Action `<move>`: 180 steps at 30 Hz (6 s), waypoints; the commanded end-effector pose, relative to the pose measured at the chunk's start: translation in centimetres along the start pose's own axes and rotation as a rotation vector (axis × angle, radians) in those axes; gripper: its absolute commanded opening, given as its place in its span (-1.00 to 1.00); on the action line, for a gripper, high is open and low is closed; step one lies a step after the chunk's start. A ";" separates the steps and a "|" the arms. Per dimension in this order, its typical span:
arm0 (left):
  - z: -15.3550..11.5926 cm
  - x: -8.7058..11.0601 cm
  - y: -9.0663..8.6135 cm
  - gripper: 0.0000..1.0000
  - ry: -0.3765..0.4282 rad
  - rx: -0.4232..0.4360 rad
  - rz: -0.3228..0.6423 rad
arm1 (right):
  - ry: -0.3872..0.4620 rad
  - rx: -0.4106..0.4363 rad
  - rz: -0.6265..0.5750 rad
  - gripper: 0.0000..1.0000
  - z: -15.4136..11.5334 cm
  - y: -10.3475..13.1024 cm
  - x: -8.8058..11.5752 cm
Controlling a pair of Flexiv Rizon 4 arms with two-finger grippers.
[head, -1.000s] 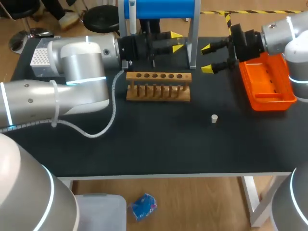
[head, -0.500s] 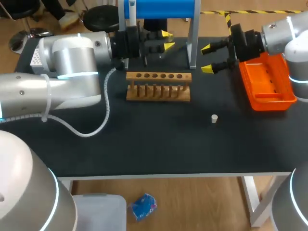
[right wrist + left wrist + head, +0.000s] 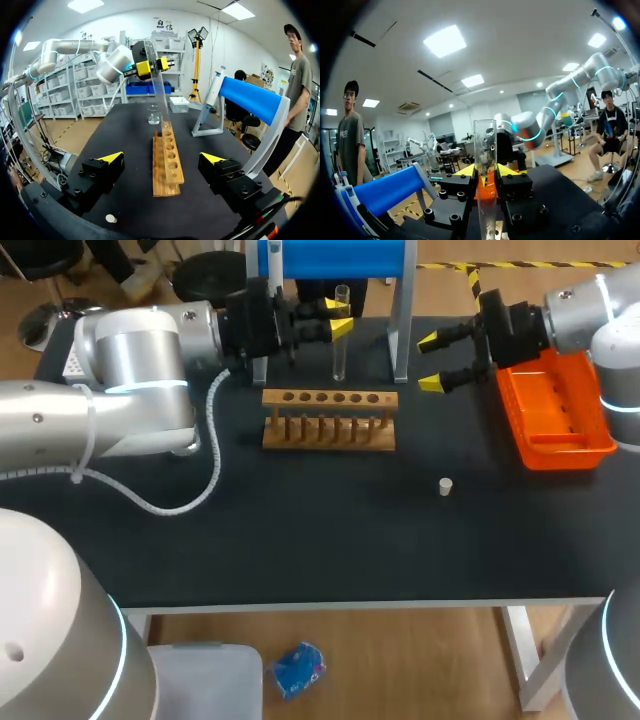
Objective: Invert the test tube, pick up the pipette, mount the tip to pipette, aspirate from beaker and dispense into the tube, eject the tip, return the pipette, and cap with the stopper.
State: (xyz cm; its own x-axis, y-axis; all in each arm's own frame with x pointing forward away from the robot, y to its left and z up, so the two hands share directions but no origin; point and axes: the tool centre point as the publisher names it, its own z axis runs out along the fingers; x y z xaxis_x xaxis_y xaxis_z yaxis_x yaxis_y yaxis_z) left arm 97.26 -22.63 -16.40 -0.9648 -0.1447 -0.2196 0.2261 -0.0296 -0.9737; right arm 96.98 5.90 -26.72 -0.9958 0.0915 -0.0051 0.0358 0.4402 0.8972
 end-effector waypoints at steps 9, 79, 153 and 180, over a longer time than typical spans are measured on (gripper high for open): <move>-0.2 -1.8 0.7 -1.00 0.024 -0.088 -0.111 | 0.001 -0.001 -0.001 1.00 0.0 -0.1 0.0; 0.9 -2.6 6.7 -1.00 -0.016 -0.078 -0.282 | 0.001 -0.001 -0.001 1.00 0.0 -0.1 0.0; 0.3 -2.2 11.6 -1.00 -0.073 -0.127 -0.311 | 0.001 -0.001 -0.001 1.00 0.0 -0.1 0.0; -0.1 -1.7 12.6 -1.00 -0.077 -0.171 -0.342 | 0.001 -0.001 -0.001 1.00 0.0 -0.1 0.0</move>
State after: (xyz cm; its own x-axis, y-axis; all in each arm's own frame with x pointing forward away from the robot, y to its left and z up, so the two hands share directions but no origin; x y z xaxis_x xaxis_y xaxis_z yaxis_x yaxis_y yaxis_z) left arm 101.60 -22.63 -28.28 -0.9654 -0.2341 0.1149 -0.1343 0.0685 -0.9886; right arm 96.98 5.90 -26.73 -0.9958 0.0916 -0.0054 0.0356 0.4401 0.8973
